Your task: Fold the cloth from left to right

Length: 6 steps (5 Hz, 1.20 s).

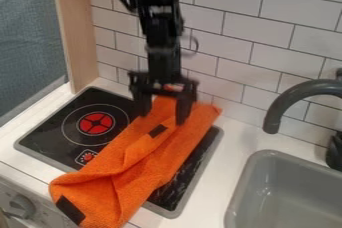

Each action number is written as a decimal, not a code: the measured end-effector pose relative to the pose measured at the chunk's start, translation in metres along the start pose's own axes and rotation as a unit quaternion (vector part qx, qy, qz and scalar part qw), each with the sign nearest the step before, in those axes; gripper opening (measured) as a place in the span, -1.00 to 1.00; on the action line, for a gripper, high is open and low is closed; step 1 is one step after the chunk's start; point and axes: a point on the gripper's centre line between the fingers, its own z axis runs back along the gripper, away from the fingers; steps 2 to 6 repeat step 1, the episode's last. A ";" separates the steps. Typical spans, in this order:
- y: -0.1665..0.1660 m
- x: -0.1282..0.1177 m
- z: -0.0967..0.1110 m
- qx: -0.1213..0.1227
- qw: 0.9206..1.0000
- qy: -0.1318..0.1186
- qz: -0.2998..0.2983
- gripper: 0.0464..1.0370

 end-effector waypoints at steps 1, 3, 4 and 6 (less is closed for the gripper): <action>0.004 -0.005 0.018 0.008 0.999 -0.048 0.012 0.92; 0.004 -0.005 0.018 0.008 0.999 -0.048 0.012 0.92; 0.004 -0.005 0.018 0.008 0.999 -0.048 0.012 0.92; 0.004 -0.005 0.018 0.008 0.999 -0.048 0.012 0.92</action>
